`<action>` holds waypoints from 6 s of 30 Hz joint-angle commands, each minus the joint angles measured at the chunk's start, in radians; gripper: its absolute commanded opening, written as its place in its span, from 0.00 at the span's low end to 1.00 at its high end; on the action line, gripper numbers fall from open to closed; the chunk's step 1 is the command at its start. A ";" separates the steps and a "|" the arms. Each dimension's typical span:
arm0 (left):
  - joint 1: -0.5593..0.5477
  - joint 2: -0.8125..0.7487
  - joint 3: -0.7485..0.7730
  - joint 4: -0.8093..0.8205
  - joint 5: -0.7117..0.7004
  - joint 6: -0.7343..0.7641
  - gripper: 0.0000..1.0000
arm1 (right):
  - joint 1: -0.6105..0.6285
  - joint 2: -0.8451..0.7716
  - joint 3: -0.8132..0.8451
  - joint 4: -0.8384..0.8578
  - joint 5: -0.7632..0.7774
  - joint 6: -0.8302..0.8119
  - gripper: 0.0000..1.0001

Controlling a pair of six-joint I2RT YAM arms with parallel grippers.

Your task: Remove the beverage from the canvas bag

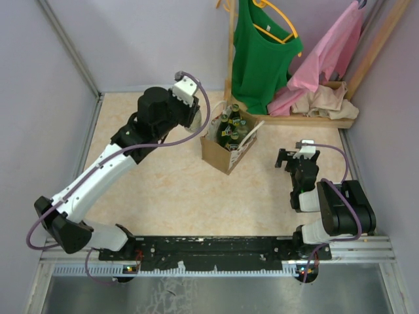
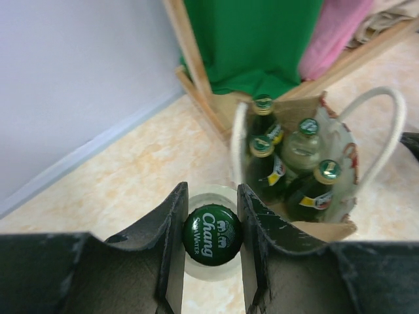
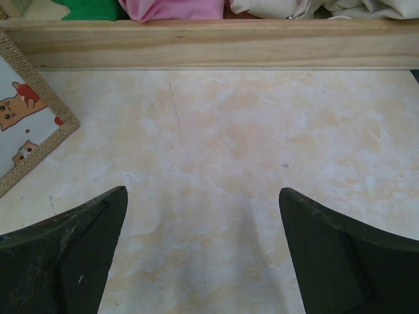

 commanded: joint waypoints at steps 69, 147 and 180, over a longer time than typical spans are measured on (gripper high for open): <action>0.352 0.135 -0.298 0.512 0.191 -0.199 0.97 | 0.000 -0.005 0.028 0.048 0.002 -0.020 0.99; 0.090 0.563 -0.047 0.557 0.393 -0.049 0.55 | 0.000 -0.005 0.028 0.048 0.004 -0.019 0.99; 0.091 0.498 -0.005 0.567 0.414 -0.041 0.00 | -0.001 -0.005 0.028 0.048 0.003 -0.019 0.99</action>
